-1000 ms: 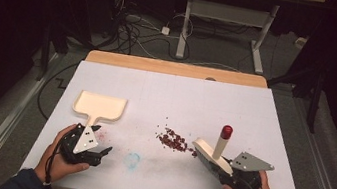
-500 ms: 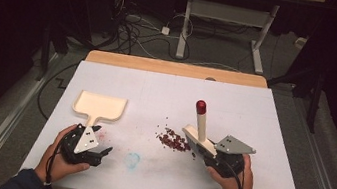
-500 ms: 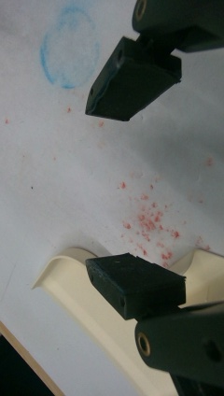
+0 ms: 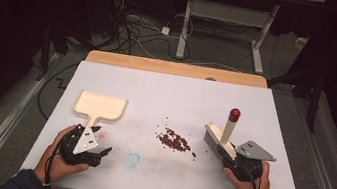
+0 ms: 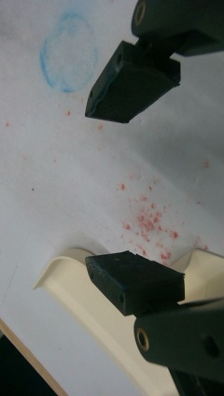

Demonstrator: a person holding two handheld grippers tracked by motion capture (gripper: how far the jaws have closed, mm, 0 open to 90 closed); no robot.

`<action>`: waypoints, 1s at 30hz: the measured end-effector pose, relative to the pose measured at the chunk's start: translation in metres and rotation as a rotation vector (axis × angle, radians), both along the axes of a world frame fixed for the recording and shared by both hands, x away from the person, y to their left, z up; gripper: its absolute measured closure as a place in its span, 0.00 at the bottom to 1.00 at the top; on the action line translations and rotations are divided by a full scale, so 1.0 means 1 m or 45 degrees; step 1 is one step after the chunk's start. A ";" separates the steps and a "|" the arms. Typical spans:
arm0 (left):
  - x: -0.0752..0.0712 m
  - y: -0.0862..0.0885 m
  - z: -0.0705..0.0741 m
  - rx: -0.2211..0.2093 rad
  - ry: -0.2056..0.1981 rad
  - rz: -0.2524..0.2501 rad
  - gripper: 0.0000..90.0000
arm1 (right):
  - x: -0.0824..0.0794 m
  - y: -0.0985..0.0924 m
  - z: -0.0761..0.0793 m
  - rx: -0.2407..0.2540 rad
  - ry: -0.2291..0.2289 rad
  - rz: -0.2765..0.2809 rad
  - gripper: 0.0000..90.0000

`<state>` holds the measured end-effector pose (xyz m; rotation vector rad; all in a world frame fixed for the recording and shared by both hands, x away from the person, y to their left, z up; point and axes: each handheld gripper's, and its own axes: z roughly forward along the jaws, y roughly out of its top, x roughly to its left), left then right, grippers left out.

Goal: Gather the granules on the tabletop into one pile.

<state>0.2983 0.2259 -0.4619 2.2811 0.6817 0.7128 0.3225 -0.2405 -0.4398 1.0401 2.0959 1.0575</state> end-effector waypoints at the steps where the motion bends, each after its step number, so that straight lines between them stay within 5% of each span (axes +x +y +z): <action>1: 0.000 0.000 0.000 0.005 0.002 -0.001 0.27 | 0.001 -0.001 -0.002 0.011 0.014 -0.019 0.75; 8: 0.001 -0.002 0.001 -0.035 0.018 0.011 0.27 | -0.005 0.020 0.002 -0.053 0.100 0.026 0.75; 10: 0.001 -0.002 0.002 -0.058 0.020 0.023 0.27 | -0.006 0.033 0.001 -0.102 0.090 -0.011 0.75; 13: 0.000 -0.004 0.005 -0.080 0.012 0.025 0.27 | -0.005 0.054 0.001 -0.058 0.100 -0.120 0.75; 20: -0.001 -0.007 0.003 -0.080 0.022 -0.015 0.27 | 0.003 0.095 -0.010 -0.038 -0.022 -0.206 0.75; 30: 0.000 -0.005 0.001 -0.080 0.026 -0.022 0.27 | 0.011 0.114 -0.005 0.047 -0.120 -0.169 0.75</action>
